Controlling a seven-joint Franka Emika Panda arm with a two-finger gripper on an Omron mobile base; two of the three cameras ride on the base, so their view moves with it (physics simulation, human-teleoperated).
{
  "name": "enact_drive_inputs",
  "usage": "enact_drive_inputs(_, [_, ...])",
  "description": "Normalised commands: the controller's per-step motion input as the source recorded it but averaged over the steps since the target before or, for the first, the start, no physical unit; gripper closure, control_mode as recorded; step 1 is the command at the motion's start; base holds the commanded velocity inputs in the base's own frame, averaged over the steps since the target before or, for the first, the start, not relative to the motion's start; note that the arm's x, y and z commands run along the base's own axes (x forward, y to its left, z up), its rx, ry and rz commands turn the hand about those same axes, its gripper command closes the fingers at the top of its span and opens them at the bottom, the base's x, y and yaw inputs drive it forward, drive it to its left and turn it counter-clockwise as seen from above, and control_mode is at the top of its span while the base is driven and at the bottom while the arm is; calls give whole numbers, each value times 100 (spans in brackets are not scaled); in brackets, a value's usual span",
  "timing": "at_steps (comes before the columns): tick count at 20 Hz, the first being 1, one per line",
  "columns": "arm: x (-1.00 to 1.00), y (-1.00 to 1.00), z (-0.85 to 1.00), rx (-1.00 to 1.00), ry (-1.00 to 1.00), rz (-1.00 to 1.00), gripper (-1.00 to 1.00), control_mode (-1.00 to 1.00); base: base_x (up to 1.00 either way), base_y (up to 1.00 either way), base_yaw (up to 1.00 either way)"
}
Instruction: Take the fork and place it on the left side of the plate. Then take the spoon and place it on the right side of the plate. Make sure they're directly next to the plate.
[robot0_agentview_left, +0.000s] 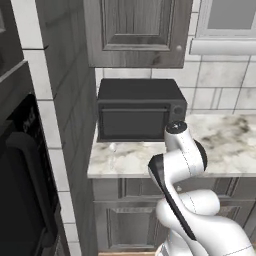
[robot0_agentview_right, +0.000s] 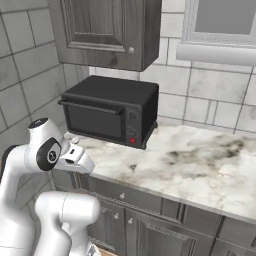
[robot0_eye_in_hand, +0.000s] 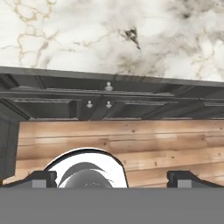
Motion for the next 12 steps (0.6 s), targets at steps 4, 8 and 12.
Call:
enact_drive_inputs(4, [0, 0, 0, 0, 0, 0, -100, 100, 42, 31, -5])
enact_drive_inputs(8, [0, 0, 0, 0, 0, 0, -100, 100, 45, 29, -5])
enact_drive_inputs(12, [0, 0, 0, 0, 0, 0, -100, 100, 41, 28, -4])
